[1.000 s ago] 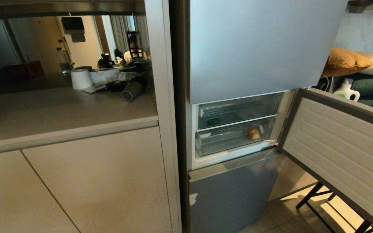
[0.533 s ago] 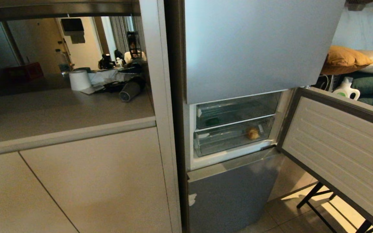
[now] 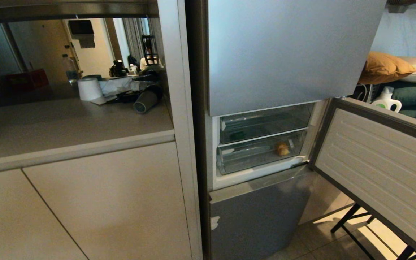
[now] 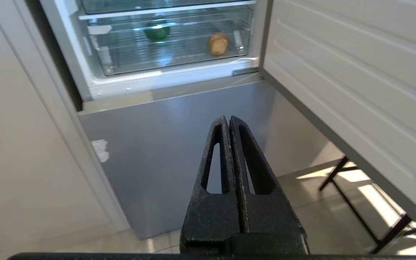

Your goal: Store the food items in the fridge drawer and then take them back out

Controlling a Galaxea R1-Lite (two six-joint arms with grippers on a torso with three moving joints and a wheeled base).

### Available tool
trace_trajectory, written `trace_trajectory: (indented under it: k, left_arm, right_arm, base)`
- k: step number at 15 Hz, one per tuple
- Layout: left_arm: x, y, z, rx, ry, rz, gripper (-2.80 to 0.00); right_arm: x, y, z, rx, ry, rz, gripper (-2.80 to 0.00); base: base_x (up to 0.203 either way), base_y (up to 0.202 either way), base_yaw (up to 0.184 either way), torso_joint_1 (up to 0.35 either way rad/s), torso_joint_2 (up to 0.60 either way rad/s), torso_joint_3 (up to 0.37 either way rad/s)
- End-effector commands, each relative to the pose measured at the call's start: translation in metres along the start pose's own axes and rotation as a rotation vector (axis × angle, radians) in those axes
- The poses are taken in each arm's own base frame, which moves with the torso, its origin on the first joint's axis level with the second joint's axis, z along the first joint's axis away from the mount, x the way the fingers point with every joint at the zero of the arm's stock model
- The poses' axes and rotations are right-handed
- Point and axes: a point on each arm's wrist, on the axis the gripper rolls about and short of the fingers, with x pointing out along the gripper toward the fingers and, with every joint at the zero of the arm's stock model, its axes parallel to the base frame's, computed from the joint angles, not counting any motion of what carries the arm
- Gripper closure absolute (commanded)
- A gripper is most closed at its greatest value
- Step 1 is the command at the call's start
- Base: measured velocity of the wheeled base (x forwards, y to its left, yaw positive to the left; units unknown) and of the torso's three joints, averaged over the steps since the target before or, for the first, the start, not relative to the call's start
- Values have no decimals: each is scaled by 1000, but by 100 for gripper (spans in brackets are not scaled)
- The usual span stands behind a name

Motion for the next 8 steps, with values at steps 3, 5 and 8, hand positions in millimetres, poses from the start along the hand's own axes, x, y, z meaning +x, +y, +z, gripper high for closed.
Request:
trace_trajectory:
  k: [3,5,8]
  left_arm:
    - [1,0,-3,-1,10,1,0]
    - [1,0,-3,-1,11,1,0]
    - [1,0,-3,0,10,1,0]
  right_arm:
    - [0,0,0,1,1,2,0]
    - [0,0,0,4,1,2,0]
    - [0,0,0,4,1,2,0]
  base:
    - [0,0,0,0,0,0]
    - [0,0,0,0,0,0]
    - [0,0,0,0,0,0]
